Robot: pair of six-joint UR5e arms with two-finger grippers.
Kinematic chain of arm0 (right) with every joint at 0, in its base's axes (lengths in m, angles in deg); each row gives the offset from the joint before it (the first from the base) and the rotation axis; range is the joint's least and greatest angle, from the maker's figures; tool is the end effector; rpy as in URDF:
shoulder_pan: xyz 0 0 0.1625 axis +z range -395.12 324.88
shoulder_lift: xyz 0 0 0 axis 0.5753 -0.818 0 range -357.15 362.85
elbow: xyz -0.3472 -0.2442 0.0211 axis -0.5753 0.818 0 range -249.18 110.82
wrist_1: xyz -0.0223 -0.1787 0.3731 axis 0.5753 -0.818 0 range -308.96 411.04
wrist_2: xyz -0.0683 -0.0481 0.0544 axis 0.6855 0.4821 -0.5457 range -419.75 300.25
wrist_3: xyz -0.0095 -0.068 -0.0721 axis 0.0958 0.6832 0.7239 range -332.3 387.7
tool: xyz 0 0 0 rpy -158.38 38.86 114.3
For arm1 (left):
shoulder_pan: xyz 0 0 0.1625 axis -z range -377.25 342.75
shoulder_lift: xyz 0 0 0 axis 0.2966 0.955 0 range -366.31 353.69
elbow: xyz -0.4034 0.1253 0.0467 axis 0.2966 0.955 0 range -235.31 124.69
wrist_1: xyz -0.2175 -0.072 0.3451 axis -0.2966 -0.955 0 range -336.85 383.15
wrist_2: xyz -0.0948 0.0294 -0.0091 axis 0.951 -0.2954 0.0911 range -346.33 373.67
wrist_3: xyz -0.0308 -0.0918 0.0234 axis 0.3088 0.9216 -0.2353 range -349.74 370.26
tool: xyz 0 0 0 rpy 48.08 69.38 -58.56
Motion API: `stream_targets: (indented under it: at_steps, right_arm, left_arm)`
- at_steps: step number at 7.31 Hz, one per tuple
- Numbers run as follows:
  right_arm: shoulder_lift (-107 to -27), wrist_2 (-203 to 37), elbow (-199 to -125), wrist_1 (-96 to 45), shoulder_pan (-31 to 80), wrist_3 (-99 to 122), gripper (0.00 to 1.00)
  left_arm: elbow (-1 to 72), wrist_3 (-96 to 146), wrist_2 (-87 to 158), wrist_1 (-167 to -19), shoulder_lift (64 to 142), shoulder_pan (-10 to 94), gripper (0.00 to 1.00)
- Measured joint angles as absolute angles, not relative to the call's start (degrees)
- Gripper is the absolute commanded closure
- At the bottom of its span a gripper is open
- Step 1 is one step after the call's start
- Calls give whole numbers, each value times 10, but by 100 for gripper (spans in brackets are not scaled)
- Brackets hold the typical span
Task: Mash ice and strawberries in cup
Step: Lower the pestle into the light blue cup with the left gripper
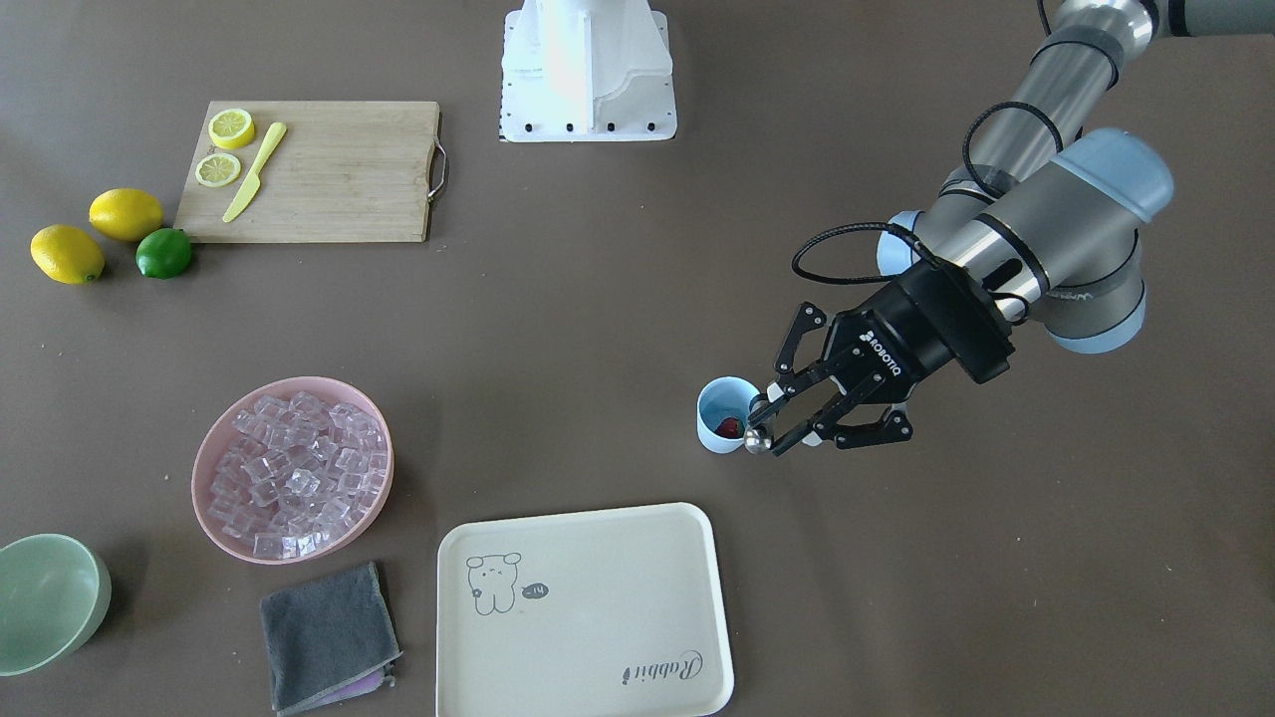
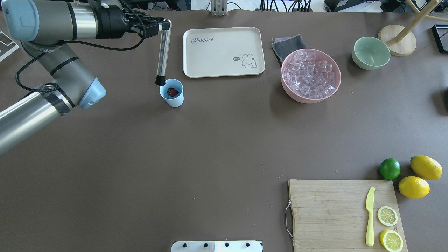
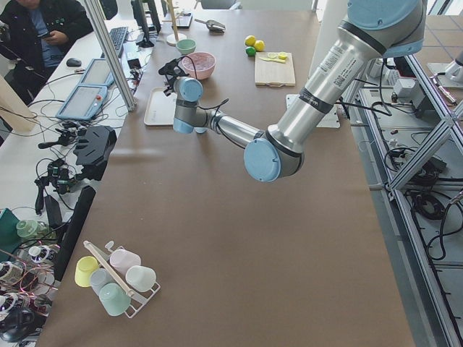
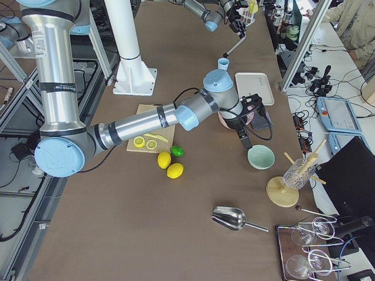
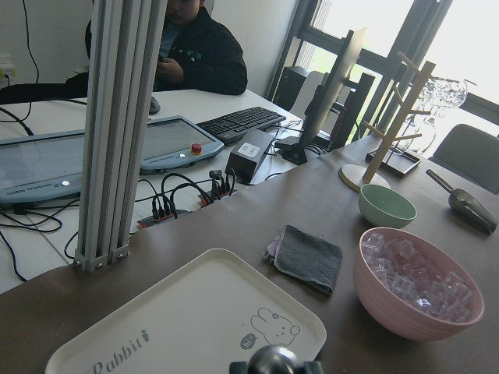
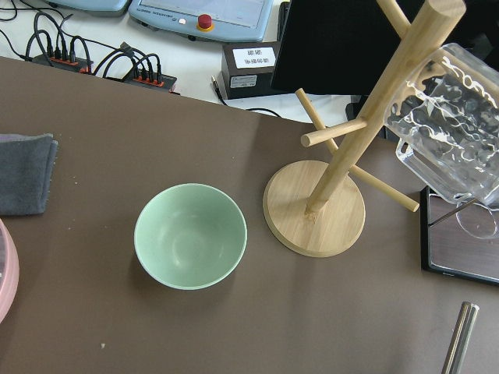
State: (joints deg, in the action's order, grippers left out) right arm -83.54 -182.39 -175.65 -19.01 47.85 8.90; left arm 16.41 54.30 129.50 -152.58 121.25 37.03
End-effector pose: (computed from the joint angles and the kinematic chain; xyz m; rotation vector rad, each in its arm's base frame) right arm 0.0148 -0.5312 0.4521 0.5391 -0.6828 -0.0067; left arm 0.3299 -0.6127 0.2503 1.1714 1.3888 0.3098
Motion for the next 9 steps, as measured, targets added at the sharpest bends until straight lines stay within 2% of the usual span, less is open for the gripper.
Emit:
stream_targets:
  at_steps: [5, 9]
  right_arm:
    - [-836, -1829, -1754, -191, 479, 88, 1]
    - [-829, -1829, -1754, -190, 479, 89, 1]
  left_arm:
    - [194, 513, 1294, -1577, 1203, 395, 100]
    - [191, 640, 1293, -1647, 1203, 395, 100]
